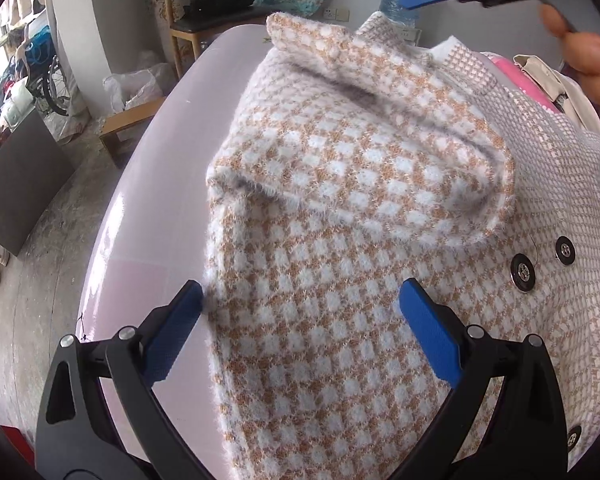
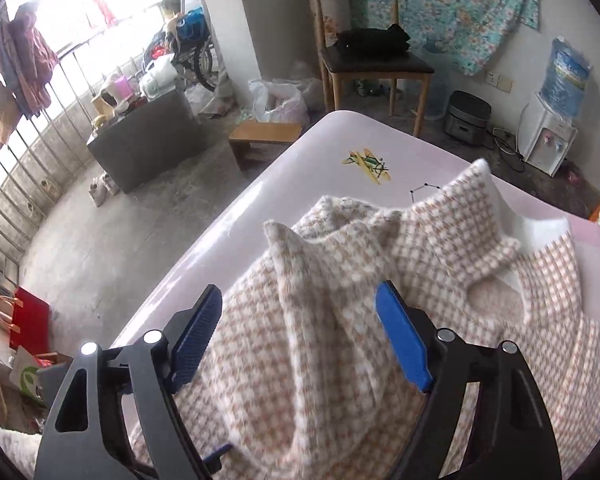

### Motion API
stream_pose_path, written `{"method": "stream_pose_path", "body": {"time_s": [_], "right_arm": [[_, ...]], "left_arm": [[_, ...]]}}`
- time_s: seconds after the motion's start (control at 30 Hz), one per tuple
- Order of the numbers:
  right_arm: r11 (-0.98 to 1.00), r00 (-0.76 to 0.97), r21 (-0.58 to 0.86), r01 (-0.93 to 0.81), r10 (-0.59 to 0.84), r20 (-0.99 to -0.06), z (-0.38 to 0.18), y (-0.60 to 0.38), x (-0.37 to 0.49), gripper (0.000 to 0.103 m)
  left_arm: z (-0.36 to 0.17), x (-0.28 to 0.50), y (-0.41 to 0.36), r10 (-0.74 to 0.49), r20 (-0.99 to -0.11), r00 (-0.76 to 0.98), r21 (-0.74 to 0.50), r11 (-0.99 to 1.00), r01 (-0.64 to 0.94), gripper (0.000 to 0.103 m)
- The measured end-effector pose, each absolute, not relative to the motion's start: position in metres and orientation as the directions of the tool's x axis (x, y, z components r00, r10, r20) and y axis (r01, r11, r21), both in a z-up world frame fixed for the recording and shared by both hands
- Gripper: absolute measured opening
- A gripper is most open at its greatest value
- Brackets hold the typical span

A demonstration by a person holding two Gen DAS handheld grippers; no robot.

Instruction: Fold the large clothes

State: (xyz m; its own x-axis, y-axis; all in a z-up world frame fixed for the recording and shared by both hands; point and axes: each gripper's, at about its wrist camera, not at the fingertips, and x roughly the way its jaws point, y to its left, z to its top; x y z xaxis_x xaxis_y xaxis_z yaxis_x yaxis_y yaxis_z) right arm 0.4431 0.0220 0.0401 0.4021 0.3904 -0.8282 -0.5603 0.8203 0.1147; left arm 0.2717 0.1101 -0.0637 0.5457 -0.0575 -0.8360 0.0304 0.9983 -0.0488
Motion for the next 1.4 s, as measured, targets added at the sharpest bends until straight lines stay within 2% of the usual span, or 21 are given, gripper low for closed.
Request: {"method": "stream_pose_path", "body": {"time_s": [0.07, 0.13, 0.17, 0.2, 0.3, 0.43, 0.5, 0.57, 0.73, 0.87, 0.93, 1.0, 1.07, 1.4], "right_arm": [[0.818, 0.390, 0.086, -0.569, 0.360, -0.848, 0.026, 0.042, 0.457, 0.062], [0.820, 0.373, 0.063, -0.569, 0.326, -0.869, 0.011, 0.055, 0.468, 0.044], [0.820, 0.356, 0.056, -0.569, 0.308, -0.882, 0.004, 0.057, 0.473, 0.023], [0.820, 0.336, 0.068, -0.568, 0.306, -0.891, 0.000, 0.056, 0.476, 0.014], [0.833, 0.365, 0.146, -0.534, 0.382, -0.849, 0.021, 0.025, 0.469, 0.013], [0.811, 0.456, 0.298, -0.503, 0.542, -0.705, 0.088, -0.057, 0.420, 0.013], [0.813, 0.506, 0.349, -0.467, 0.569, -0.648, 0.110, -0.108, 0.386, 0.013], [0.820, 0.529, 0.400, -0.409, 0.571, -0.628, 0.114, -0.158, 0.353, 0.013], [0.840, 0.449, 0.522, -0.151, 0.528, -0.720, 0.051, -0.254, 0.280, 0.018], [0.855, 0.368, 0.515, 0.055, 0.463, -0.807, -0.010, -0.289, 0.233, 0.020], [0.844, 0.373, 0.529, 0.088, 0.465, -0.803, -0.018, -0.296, 0.220, 0.024], [0.817, 0.402, 0.569, 0.096, 0.491, -0.773, -0.017, -0.300, 0.217, 0.041], [0.816, 0.432, 0.572, 0.085, 0.487, -0.759, -0.012, -0.303, 0.224, 0.046], [0.809, 0.393, 0.543, 0.223, 0.435, -0.810, -0.055, -0.310, 0.288, 0.047]], "left_arm": [[-0.064, 0.272, 0.110, -0.052, -0.834, 0.549, -0.044, 0.999, 0.027, 0.095], [-0.064, 0.272, 0.110, -0.047, -0.833, 0.552, -0.039, 0.999, 0.026, 0.095], [-0.064, 0.273, 0.109, -0.045, -0.832, 0.552, -0.038, 0.999, 0.026, 0.095], [-0.064, 0.273, 0.110, -0.047, -0.832, 0.553, -0.039, 0.999, 0.026, 0.095], [-0.064, 0.273, 0.113, -0.056, -0.830, 0.555, -0.050, 0.998, 0.027, 0.095], [-0.063, 0.274, 0.114, -0.064, -0.828, 0.558, -0.059, 0.998, 0.026, 0.095], [-0.063, 0.274, 0.115, -0.063, -0.828, 0.557, -0.058, 0.998, 0.027, 0.095], [-0.064, 0.273, 0.114, -0.063, -0.828, 0.557, -0.058, 0.998, 0.026, 0.095], [-0.064, 0.273, 0.115, -0.054, -0.830, 0.555, -0.048, 0.999, 0.026, 0.095], [-0.065, 0.274, 0.114, -0.045, -0.831, 0.554, -0.042, 0.999, 0.018, 0.095], [-0.065, 0.274, 0.114, -0.042, -0.832, 0.554, -0.041, 0.999, 0.014, 0.095], [-0.065, 0.275, 0.114, -0.042, -0.831, 0.554, -0.041, 0.999, 0.014, 0.095], [-0.066, 0.274, 0.113, -0.043, -0.829, 0.557, -0.043, 0.999, 0.013, 0.095], [-0.064, 0.271, 0.127, -0.088, -0.809, 0.581, -0.115, 0.993, -0.011, 0.095]]}}
